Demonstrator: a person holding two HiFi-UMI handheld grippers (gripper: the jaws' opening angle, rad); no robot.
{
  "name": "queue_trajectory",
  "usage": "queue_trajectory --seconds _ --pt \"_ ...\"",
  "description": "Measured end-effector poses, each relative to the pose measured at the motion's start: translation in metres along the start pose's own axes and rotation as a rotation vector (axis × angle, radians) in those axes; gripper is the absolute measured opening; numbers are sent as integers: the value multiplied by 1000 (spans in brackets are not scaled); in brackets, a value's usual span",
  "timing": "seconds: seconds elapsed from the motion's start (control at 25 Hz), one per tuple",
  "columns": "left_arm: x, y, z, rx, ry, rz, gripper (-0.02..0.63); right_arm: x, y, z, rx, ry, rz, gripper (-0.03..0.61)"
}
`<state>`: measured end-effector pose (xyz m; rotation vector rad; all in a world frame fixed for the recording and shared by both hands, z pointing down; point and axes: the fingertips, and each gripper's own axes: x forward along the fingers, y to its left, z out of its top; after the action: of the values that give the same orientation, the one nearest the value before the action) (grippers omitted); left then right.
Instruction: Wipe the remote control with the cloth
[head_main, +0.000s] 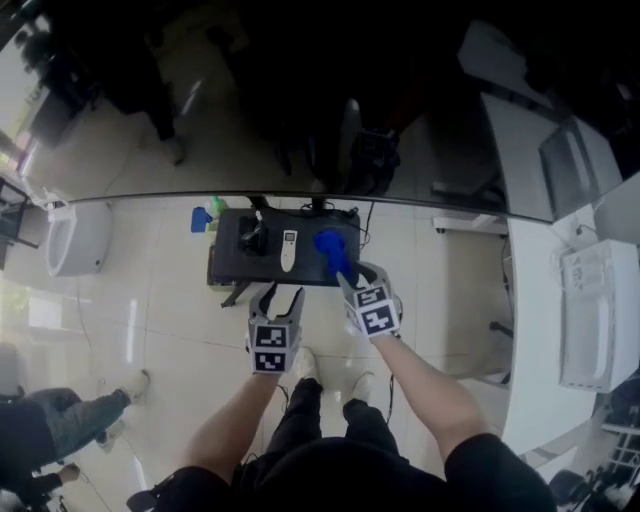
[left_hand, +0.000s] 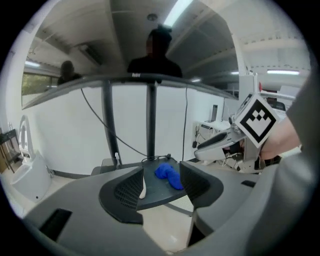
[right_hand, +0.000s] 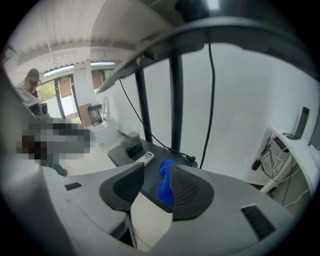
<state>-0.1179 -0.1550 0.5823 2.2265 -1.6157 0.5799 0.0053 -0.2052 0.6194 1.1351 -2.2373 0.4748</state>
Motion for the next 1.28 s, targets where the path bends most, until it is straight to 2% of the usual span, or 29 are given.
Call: queue_trajectory --seconds 0.12,0.28,0.36,0.56,0.76,0.92,1.28 --pt "-47 -35 30 2 -73 -33 232 -74 20 20 -9 -91 46 166" --pt "-108 -81 55 10 -141 -86 198 -157 49 31 -40 -172 115 109" --pt "-134 -101 65 40 -167 -100 146 -190 59 34 -50 -209 143 86" --pt "-178 -131 78 103 -213 -137 63 -247 85 47 -76 -296 183 26" --pt "-199 -130 91 146 -252 -172 5 -268 110 61 -86 -351 190 9" --pt "-210 -124 92 190 -260 -205 0 -269 127 67 -89 -367 177 8" --pt "-215 -113 103 220 -291 -234 0 -265 151 81 -119 -379 156 6"
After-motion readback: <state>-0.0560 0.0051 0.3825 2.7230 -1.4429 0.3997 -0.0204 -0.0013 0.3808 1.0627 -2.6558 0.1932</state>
